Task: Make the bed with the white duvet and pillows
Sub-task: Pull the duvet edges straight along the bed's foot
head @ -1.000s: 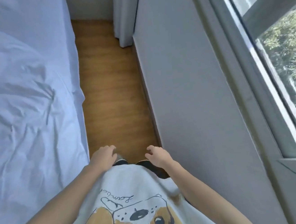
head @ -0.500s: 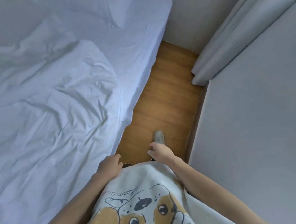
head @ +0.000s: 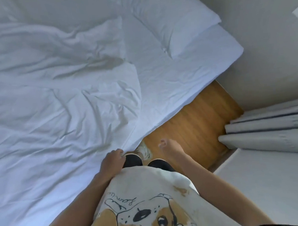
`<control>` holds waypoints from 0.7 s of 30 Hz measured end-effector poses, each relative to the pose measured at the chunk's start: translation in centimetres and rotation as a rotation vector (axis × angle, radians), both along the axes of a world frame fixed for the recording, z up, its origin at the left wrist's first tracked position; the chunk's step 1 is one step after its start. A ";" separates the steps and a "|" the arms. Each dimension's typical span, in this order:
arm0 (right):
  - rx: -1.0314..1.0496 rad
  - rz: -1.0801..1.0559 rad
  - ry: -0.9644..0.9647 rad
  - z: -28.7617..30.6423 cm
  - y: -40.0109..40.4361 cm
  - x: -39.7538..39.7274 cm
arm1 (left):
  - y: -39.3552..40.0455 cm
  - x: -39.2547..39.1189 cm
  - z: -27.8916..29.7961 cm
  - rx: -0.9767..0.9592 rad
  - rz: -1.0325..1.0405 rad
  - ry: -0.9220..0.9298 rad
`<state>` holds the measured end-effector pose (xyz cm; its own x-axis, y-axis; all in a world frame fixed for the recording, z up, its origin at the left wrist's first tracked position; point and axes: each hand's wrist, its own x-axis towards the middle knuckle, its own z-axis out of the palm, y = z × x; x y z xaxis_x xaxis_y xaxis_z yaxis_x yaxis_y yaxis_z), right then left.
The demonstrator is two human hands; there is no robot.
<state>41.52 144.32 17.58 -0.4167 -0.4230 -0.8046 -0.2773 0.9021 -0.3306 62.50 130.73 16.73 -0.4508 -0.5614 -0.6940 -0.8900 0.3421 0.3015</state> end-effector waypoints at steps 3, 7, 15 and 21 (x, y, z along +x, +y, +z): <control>0.015 0.051 -0.013 -0.7 -3.1 -3.0 | -3.1 -2.2 -1.0 0.020 0.033 -0.021; 0.030 0.120 -0.032 0.0 -7.7 -6.9 | -7.9 -5.6 -2.0 -0.006 0.032 -0.064; -0.005 0.239 0.006 -0.7 -17.2 -16.3 | -17.1 -16.7 -2.1 -0.071 0.050 -0.028; -0.028 0.141 -0.039 -8.0 -27.4 -23.5 | -23.9 -25.6 -5.8 -0.200 0.394 0.175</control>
